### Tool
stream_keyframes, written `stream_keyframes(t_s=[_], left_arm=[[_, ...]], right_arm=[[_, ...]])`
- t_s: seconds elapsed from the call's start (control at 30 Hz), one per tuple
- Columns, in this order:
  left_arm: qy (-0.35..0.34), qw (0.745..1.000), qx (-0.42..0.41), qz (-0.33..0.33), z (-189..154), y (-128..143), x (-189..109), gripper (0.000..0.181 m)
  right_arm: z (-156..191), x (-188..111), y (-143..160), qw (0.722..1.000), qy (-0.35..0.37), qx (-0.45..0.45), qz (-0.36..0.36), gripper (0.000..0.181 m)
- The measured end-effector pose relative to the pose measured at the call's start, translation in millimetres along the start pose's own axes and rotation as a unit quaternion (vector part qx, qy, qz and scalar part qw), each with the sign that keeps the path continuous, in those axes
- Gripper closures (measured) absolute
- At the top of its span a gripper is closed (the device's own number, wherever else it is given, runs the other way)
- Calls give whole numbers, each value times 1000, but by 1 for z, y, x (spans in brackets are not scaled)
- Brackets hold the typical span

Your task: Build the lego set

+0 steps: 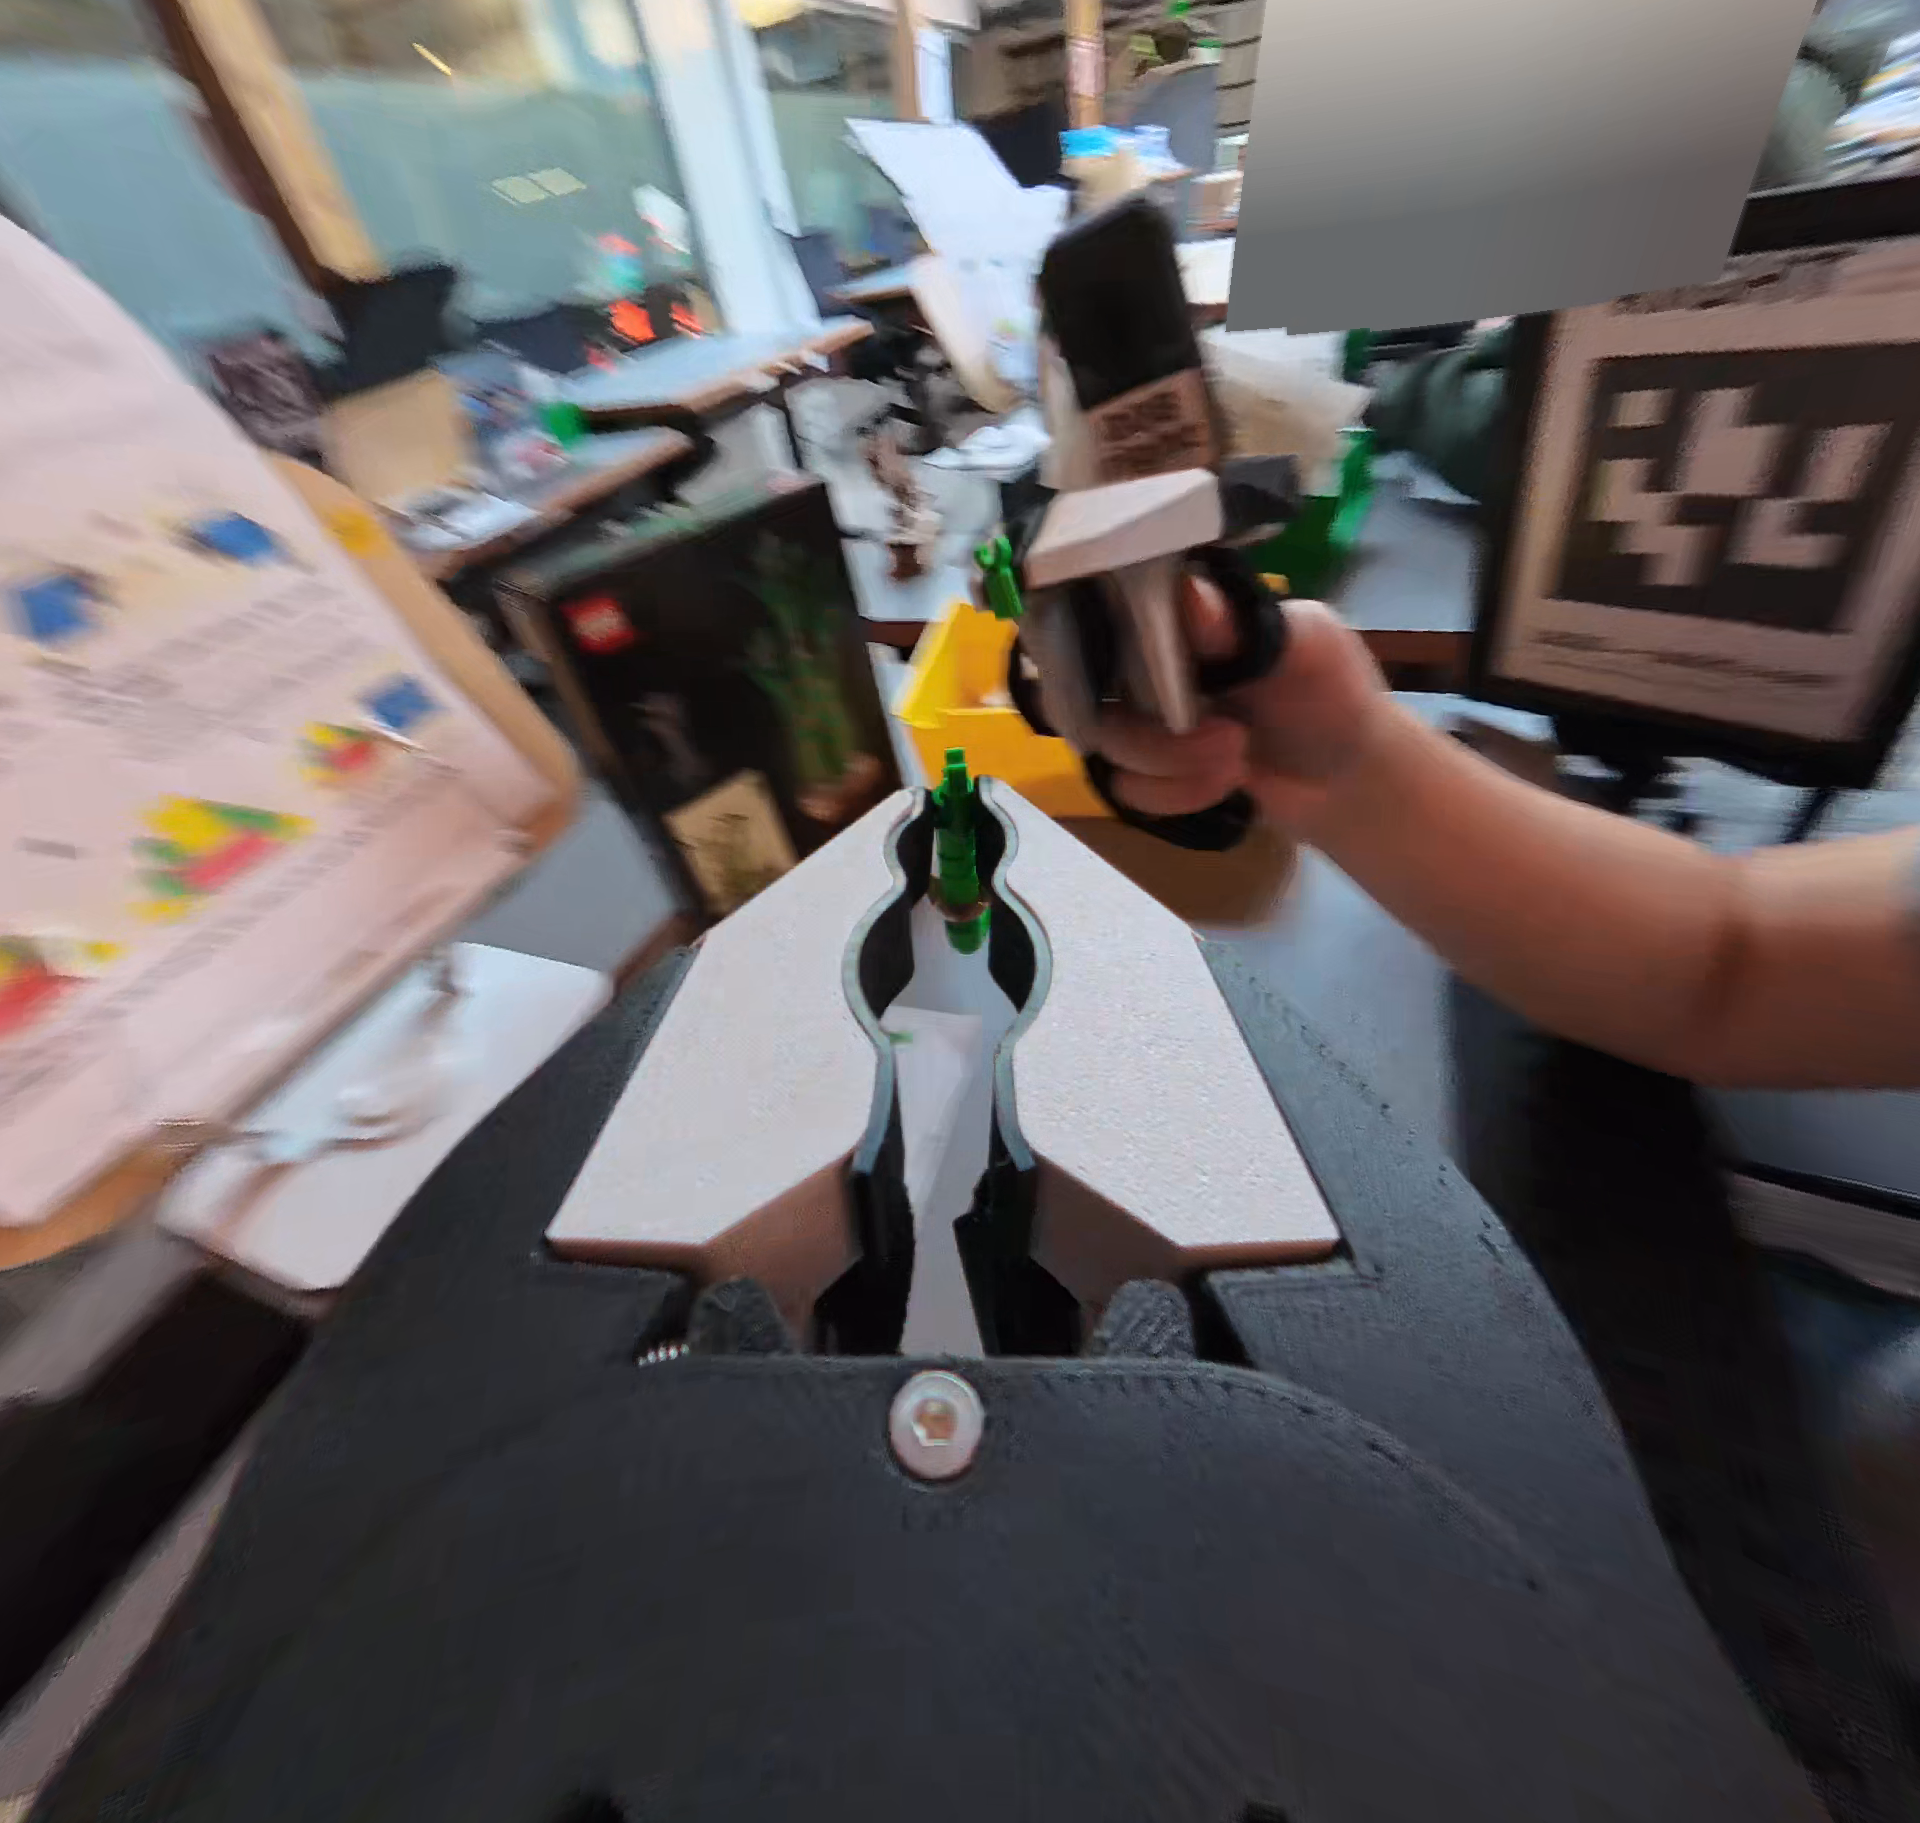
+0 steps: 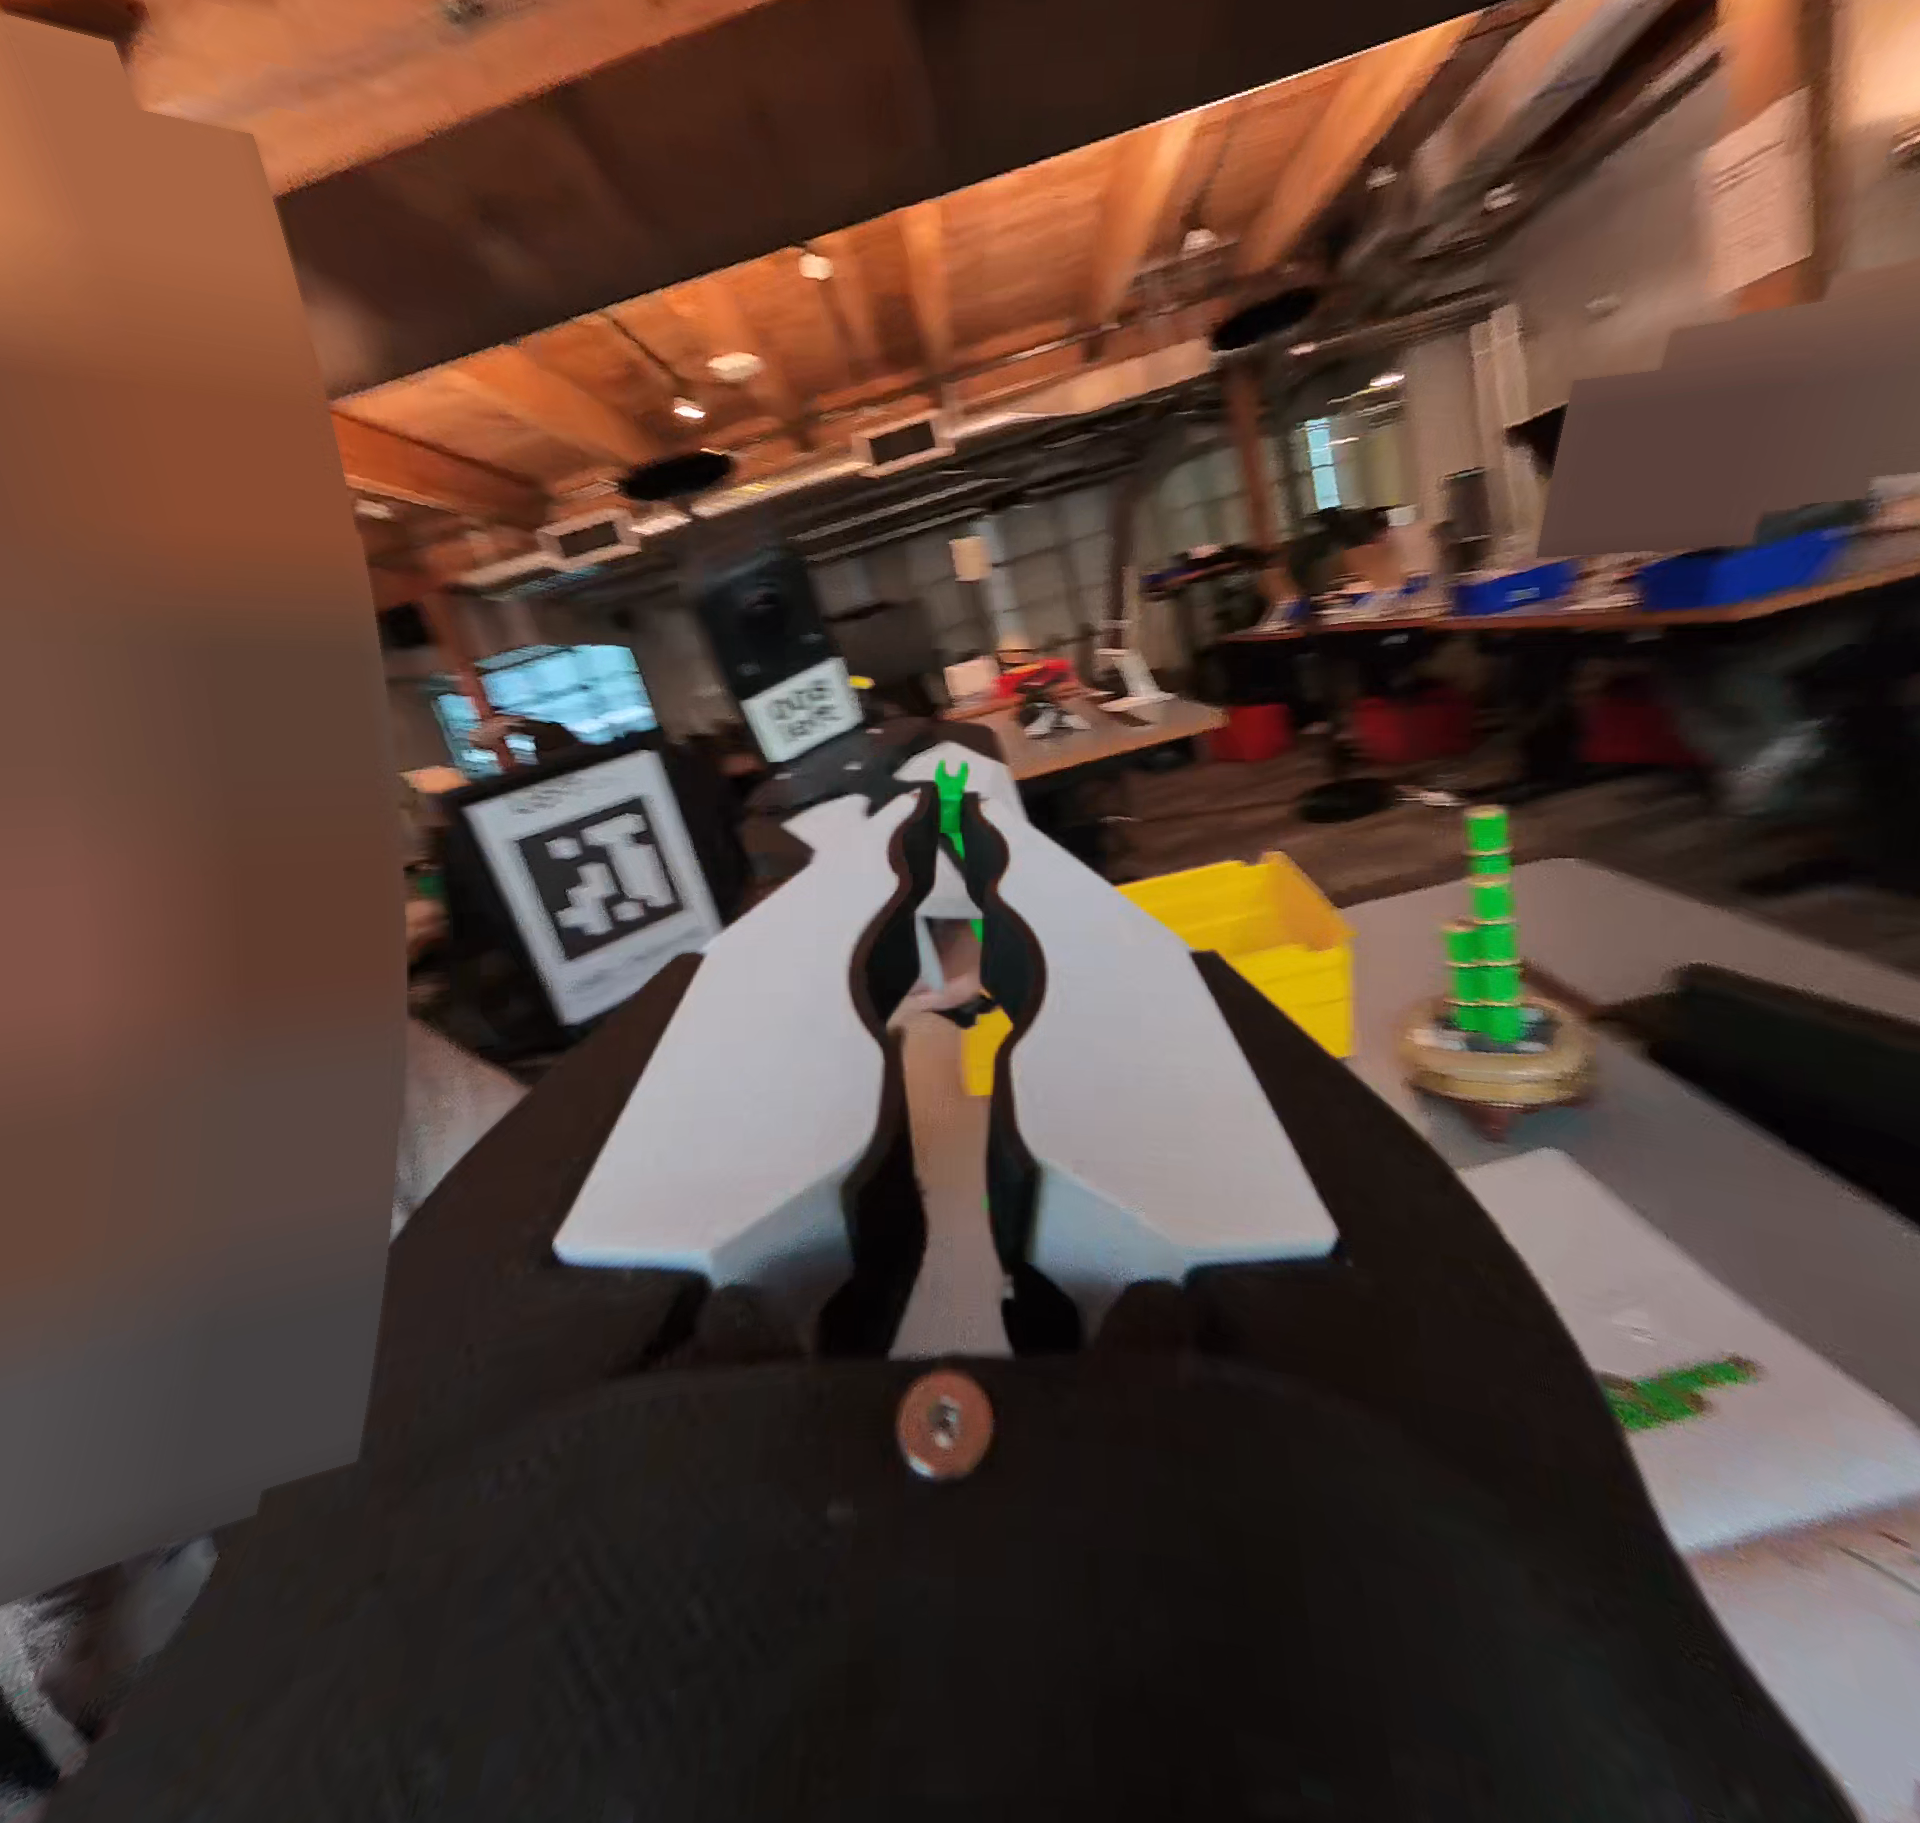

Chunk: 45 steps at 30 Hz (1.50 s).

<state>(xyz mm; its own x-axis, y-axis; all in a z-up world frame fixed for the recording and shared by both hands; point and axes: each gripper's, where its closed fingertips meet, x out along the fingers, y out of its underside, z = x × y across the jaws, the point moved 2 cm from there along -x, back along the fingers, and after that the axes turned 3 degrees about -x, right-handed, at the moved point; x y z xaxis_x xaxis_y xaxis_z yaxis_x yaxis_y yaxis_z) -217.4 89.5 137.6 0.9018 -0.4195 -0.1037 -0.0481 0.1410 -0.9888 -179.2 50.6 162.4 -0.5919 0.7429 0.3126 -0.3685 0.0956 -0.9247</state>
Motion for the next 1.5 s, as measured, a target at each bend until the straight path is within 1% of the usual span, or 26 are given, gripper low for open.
stream_keyframes(t_s=[0.07, 0.13, 0.27, 0.33, 0.47, 0.67, 0.93, 1.07, 1.2, 1.3, 1.5], left_arm=[[-57, 996, 60, -21, 2, -10, -5, 176], [-89, 990, 104, -28, -1, -16, -6, 176], [-122, 982, 141, -26, -5, -18, -4, 176], [-139, 978, 152, -26, -4, -19, -3, 176], [-157, 974, 161, -33, -4, -21, -3, 176], [-159, 972, 168, -36, -9, -22, 0, 176], [-164, 973, 161, -18, -7, -17, 3, 176], [-174, 970, 172, -8, -7, -16, 4, 176], [-193, 963, 189, 17, -4, -12, 4, 176], [-203, 958, 201, 22, -4, -12, 5, 176], [-211, 955, 208, 31, -4, -10, 6, 176]], right_arm=[[5, 3, -6, 997, 49, -62, -7, 179], [12, 8, -7, 991, 79, -109, -9, 179], [21, 15, -8, 972, 129, -197, -9, 179], [22, 16, -7, 964, 149, -222, -5, 179], [24, 22, -2, 960, 154, -232, -6, 179], [18, 26, 3, 960, 158, -232, -17, 179], [14, 26, 8, 941, 185, -282, 18, 179], [14, 26, 10, 921, 204, -327, 48, 180], [11, 26, 14, 903, 227, -356, 78, 180], [11, 26, 14, 907, 228, -345, 83, 181], [8, 25, 16, 904, 235, -342, 102, 181]])
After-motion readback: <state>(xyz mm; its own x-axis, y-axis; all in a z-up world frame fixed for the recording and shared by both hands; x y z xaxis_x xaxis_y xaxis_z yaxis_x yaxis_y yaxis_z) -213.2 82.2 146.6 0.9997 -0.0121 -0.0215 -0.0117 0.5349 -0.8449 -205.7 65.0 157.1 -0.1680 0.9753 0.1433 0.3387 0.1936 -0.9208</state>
